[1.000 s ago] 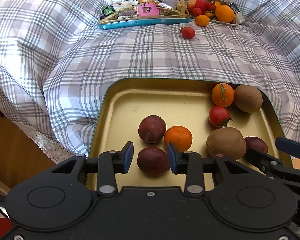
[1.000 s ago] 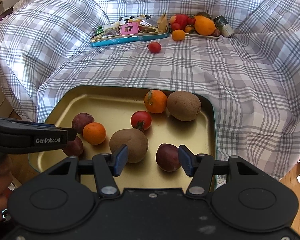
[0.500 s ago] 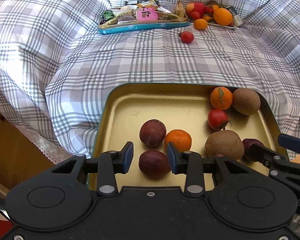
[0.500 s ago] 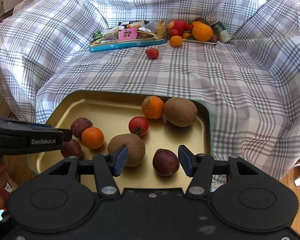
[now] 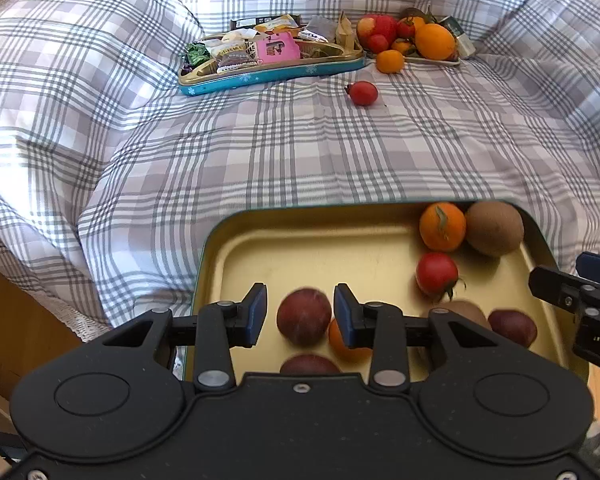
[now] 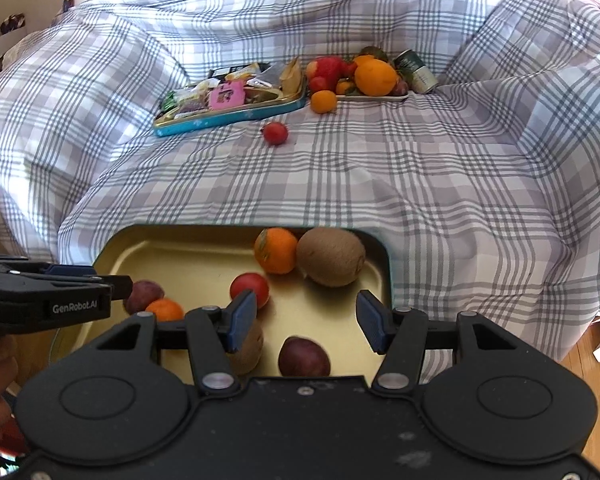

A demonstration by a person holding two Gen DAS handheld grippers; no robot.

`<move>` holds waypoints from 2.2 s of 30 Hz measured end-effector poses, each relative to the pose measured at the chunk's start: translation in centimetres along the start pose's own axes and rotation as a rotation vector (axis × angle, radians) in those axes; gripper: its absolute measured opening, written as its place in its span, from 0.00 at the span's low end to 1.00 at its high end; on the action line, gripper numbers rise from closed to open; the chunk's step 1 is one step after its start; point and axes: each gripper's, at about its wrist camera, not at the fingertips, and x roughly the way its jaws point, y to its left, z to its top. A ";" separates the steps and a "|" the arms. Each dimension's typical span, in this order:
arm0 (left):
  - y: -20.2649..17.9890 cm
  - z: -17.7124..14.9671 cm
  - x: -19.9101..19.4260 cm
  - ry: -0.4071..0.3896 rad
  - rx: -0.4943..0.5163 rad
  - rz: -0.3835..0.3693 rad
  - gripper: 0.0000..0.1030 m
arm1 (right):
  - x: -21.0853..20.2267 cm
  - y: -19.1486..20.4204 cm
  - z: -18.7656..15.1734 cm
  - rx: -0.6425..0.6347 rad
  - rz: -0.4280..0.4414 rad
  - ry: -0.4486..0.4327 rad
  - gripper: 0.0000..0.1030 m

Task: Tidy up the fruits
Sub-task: 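Withdraw both open tools from the tray toward the loose fruit, then grasp a red tomato with the left tool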

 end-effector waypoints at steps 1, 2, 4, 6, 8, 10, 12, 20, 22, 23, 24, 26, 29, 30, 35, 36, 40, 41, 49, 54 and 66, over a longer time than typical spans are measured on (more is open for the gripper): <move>0.1 0.4 0.1 0.001 -0.006 -0.003 0.44 | 0.1 -0.1 0.3 0.004 -0.003 0.000 0.57; 0.1 0.6 0.2 0.000 -0.009 -0.006 0.44 | 0.3 -0.1 0.6 0.008 -0.005 -0.001 0.57; 0.3 1.4 0.4 -0.006 -0.012 -0.007 0.44 | 0.5 -0.4 1.4 0.019 -0.006 -0.005 0.57; 0.3 2.0 0.6 -0.012 -0.015 -0.008 0.44 | 0.9 -0.5 2.1 0.035 -0.007 -0.009 0.57; 0.4 2.9 0.9 -0.015 -0.020 -0.010 0.44 | 1.2 -0.7 3.0 0.054 -0.004 -0.012 0.57; 0.4 3.7 1.3 -0.015 -0.024 -0.013 0.44 | 1.6 -0.9 3.9 0.069 0.000 -0.013 0.57; 0.3 4.6 1.7 -0.014 -0.027 -0.016 0.44 | 2.1 -1.1 4.8 0.081 -0.003 -0.011 0.57; -0.3 8.1 4.3 -0.010 -0.019 -0.035 0.44 | 5.1 -2.2 8.3 0.106 -0.027 0.018 0.57; -0.4 8.9 4.9 -0.012 -0.017 -0.043 0.44 | 6.0 -2.5 9.1 0.113 -0.032 0.027 0.57; -0.4 9.3 5.3 -0.011 -0.015 -0.044 0.44 | 6.3 -2.5 9.4 0.116 -0.034 0.030 0.57; -0.5 9.7 5.7 -0.011 -0.013 -0.047 0.44 | 6.7 -2.6 9.7 0.117 -0.035 0.033 0.57; -0.6 10.4 6.5 -0.004 -0.012 -0.052 0.44 | 7.6 -2.8 10.4 0.120 -0.039 0.037 0.57; -0.8 11.2 7.6 0.011 -0.014 -0.057 0.44 | 8.9 -3.3 11.4 0.116 -0.045 0.044 0.57; -0.8 11.4 8.0 0.016 -0.014 -0.057 0.44 | 9.5 -3.4 11.9 0.115 -0.048 0.047 0.57; -1.4 12.7 9.4 0.008 -0.003 -0.070 0.44 | 12.0 -4.2 13.8 0.120 -0.051 0.063 0.57; -1.5 12.9 9.6 0.005 0.001 -0.075 0.44 | 12.4 -4.4 14.2 0.122 -0.051 0.067 0.57; -2.4 14.2 10.8 -0.010 0.028 -0.100 0.44 | 13.8 -5.0 15.0 0.130 -0.049 0.081 0.57; -2.7 14.6 11.1 -0.014 0.037 -0.105 0.44 | 14.2 -5.1 15.2 0.134 -0.050 0.085 0.57; -4.5 16.9 13.9 -0.021 0.066 -0.145 0.44 | 16.9 -6.9 16.2 0.173 -0.053 0.117 0.57; -5.0 17.8 15.1 -0.019 0.058 -0.161 0.44 | 18.2 -8.0 16.6 0.189 -0.052 0.126 0.57; -5.6 19.1 17.1 -0.025 0.055 -0.148 0.45 | 19.2 -8.9 16.8 0.198 -0.056 0.131 0.57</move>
